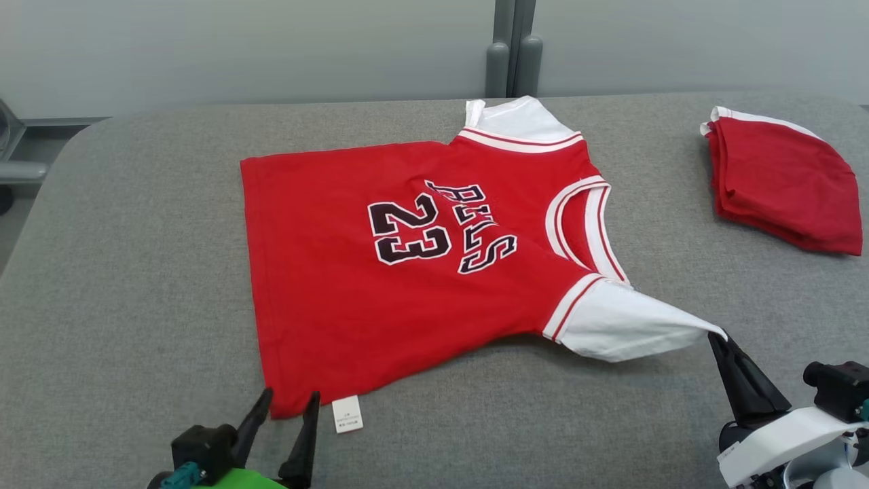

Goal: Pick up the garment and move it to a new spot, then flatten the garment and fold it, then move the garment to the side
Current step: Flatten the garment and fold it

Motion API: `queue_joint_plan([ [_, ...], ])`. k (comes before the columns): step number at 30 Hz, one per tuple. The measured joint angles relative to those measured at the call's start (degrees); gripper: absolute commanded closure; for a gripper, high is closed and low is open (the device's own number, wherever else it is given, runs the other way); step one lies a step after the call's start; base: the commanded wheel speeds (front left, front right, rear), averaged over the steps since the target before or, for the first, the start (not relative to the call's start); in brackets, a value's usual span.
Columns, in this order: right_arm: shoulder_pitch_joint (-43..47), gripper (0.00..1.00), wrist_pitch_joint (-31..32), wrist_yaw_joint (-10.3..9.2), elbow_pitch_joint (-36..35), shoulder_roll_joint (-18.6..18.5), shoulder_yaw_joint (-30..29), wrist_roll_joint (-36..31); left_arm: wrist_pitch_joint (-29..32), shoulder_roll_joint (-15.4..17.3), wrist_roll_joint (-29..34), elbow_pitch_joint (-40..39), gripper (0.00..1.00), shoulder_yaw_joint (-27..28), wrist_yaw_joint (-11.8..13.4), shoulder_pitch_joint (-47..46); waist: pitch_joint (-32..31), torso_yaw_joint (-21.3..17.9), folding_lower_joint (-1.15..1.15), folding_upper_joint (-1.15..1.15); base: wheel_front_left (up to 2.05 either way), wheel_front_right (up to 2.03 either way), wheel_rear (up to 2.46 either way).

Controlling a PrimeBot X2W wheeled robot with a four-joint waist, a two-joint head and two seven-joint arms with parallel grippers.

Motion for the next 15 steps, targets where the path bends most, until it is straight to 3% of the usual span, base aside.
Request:
queue_joint_plan([
  [5, 0.02, 1.00, 0.59, 0.01, -1.45, -0.83, -0.03, 0.46, 1.52, 0.14, 0.71, 3.14, 0.00, -2.56, 0.00, -0.03, 0.14, -0.04, 0.00, 0.00, 0.00, 0.00, 0.00],
  [15, 0.09, 1.00, 2.18, 0.03, -4.07, -1.03, 0.56, 1.58, 1.21, 3.76, 9.60, 6.45, 0.00, -7.80, 0.00, -4.65, 1.06, 0.35, 0.00, 0.00, 0.00, 0.00, 0.00],
])
